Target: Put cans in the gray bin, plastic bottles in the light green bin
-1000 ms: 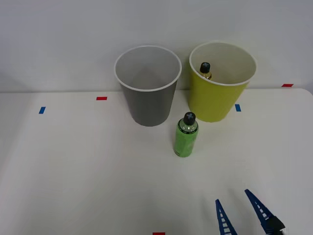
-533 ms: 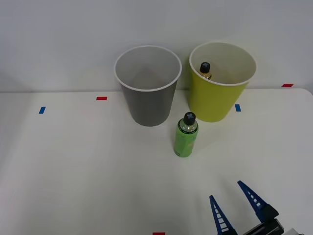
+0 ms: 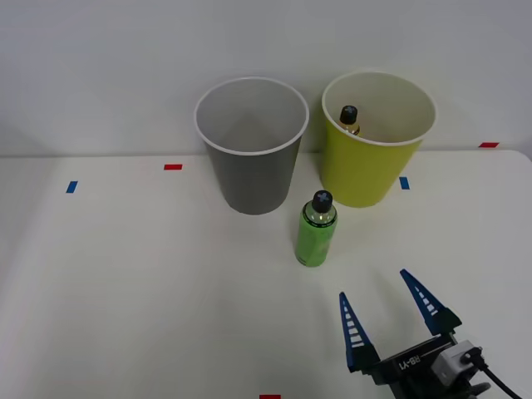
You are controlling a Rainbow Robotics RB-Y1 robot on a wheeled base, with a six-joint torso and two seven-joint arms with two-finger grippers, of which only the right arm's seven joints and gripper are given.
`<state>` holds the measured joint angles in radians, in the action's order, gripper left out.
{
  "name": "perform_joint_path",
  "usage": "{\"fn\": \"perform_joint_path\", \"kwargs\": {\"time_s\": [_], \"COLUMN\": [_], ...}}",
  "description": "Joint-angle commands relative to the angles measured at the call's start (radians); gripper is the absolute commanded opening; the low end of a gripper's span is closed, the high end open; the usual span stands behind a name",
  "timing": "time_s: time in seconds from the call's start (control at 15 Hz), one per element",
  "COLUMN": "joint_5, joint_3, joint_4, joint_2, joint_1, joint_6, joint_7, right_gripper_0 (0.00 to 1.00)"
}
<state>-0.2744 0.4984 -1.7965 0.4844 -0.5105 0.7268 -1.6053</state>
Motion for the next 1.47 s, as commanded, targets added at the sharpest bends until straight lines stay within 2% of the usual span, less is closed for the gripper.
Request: {"fn": "perform_joint_path", "kwargs": {"time_s": [0.07, 0.67, 1.47], "joint_5": [-0.048, -0.086, -0.161], "joint_3": [0.035, 0.042, 0.032], "joint_4": [0.0, 0.0, 0.005], "joint_2": [0.019, 0.013, -0.075], "joint_1": [0.058, 0.138, 0.305], "joint_6": [-0.052, -0.139, -0.399], "joint_7": [-0.036, -0.067, -0.096], "right_gripper_0": [1.0, 1.0, 1.0]}}
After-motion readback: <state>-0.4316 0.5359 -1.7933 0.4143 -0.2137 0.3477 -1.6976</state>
